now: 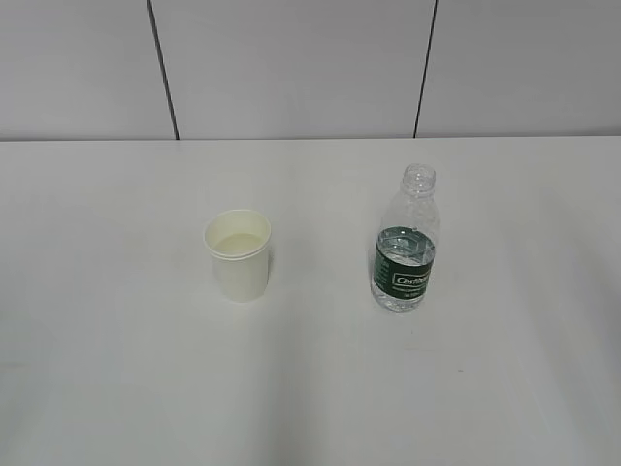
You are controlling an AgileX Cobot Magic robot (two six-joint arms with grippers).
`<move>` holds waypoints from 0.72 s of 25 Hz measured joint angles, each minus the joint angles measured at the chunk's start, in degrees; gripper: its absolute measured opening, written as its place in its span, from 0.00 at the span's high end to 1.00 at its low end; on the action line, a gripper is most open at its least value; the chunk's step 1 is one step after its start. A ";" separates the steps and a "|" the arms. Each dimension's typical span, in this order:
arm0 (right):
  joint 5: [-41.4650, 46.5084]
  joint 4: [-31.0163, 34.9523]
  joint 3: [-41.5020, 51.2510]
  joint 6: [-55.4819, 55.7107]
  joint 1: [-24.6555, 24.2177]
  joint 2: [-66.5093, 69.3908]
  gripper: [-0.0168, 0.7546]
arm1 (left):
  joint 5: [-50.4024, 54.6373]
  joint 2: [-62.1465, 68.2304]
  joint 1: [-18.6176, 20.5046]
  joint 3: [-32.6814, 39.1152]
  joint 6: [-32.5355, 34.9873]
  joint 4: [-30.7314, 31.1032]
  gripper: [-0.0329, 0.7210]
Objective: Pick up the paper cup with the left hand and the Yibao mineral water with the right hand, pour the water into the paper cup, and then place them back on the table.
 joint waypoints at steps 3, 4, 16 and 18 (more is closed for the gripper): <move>9.39 21.08 -2.00 -20.48 0.00 0.00 0.21 | 0.00 0.00 0.00 0.00 0.00 0.00 0.42; 15.41 27.47 -2.95 -27.98 0.00 0.00 0.21 | 0.00 0.00 0.00 0.00 0.00 0.00 0.42; 54.51 70.96 -10.55 -73.24 0.00 -4.35 0.21 | 0.00 0.00 0.00 0.00 0.00 0.00 0.43; 56.05 75.73 -10.55 -79.18 0.00 -6.23 0.21 | 0.00 0.00 0.00 0.00 0.00 0.00 0.43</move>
